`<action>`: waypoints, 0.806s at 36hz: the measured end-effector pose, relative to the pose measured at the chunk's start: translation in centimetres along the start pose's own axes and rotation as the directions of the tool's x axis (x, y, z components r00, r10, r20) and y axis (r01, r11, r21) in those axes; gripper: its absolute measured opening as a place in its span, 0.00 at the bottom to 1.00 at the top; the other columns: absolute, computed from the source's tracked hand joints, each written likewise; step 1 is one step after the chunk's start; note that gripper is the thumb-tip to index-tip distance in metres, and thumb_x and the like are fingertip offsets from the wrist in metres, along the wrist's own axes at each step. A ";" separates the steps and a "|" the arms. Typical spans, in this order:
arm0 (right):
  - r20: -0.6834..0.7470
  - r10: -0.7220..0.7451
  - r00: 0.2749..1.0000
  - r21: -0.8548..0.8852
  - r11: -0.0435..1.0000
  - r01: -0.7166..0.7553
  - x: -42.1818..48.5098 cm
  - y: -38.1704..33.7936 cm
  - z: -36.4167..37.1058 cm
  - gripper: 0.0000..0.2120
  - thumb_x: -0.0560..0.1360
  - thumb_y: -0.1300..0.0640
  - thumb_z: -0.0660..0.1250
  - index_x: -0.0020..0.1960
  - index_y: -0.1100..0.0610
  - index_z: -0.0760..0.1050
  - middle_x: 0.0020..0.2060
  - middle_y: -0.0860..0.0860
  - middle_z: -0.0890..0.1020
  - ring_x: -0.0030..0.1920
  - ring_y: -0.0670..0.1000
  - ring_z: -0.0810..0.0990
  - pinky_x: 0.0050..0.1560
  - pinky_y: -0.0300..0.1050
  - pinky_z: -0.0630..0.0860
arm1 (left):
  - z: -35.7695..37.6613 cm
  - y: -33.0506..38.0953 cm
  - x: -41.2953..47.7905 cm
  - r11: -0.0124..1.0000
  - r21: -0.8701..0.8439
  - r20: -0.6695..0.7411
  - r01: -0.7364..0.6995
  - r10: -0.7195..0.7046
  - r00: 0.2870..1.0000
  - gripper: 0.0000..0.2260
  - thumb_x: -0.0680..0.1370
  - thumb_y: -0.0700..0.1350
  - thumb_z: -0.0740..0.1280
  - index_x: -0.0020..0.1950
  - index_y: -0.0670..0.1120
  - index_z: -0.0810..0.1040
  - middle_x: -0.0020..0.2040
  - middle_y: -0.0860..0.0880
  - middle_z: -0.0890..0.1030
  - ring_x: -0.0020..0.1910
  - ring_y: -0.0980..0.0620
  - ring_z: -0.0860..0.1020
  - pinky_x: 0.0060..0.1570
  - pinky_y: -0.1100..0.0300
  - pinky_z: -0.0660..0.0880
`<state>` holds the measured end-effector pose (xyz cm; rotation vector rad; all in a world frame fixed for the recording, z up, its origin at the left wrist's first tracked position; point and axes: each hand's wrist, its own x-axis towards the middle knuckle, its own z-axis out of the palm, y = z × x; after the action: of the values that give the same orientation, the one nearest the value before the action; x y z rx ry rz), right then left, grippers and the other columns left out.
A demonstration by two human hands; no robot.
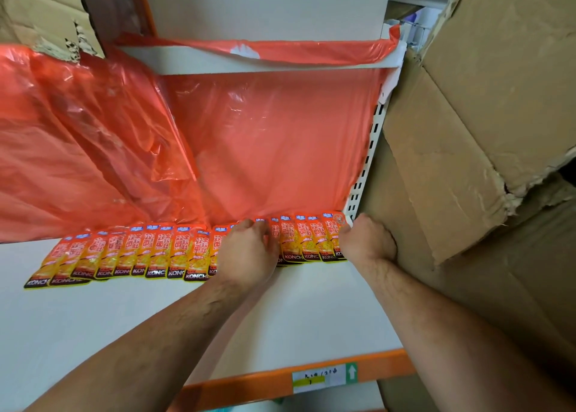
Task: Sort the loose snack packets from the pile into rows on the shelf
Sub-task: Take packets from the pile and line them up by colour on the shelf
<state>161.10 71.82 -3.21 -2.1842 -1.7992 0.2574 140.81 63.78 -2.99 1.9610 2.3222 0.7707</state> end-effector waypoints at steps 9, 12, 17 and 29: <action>0.088 -0.314 0.945 -0.073 0.945 0.320 -4.8 -3.9 -0.1 0.23 0.77 0.42 0.59 0.68 0.53 0.71 0.66 0.52 0.74 0.69 0.56 0.66 0.65 0.52 0.67 | -2.9 -1.8 -2.0 0.972 0.225 0.162 -0.065 0.029 0.986 0.24 0.75 0.59 0.56 0.70 0.53 0.70 0.69 0.51 0.73 0.67 0.47 0.70 0.62 0.51 0.68; 0.131 -0.370 0.920 -0.087 0.920 0.382 -7.0 -6.2 -0.2 0.26 0.77 0.40 0.59 0.70 0.52 0.68 0.67 0.51 0.72 0.70 0.56 0.65 0.67 0.53 0.67 | -4.5 -3.4 -3.1 0.971 0.239 0.173 -0.020 -0.023 0.985 0.26 0.76 0.60 0.54 0.72 0.53 0.67 0.72 0.50 0.70 0.70 0.46 0.66 0.67 0.51 0.65; 0.174 -0.488 0.855 -0.078 0.859 0.506 -12.1 -11.0 -0.1 0.28 0.77 0.40 0.59 0.73 0.50 0.65 0.71 0.50 0.68 0.72 0.56 0.64 0.69 0.53 0.66 | -7.3 -7.8 -5.8 0.969 0.237 0.159 0.064 -0.104 0.982 0.28 0.76 0.60 0.55 0.75 0.53 0.65 0.74 0.50 0.67 0.72 0.46 0.64 0.70 0.49 0.62; 0.278 -0.710 0.647 -0.031 0.667 0.744 -29.5 -24.1 1.9 0.31 0.77 0.37 0.58 0.76 0.48 0.62 0.74 0.49 0.65 0.74 0.55 0.60 0.71 0.54 0.62 | -18.3 -23.4 -18.0 0.913 0.324 0.051 0.248 -0.279 0.959 0.27 0.77 0.61 0.54 0.73 0.53 0.67 0.72 0.50 0.70 0.70 0.46 0.67 0.68 0.49 0.65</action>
<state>132.34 47.31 1.65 -1.3348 -2.7458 0.2123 117.40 38.19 -0.98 1.6744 2.7084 0.2926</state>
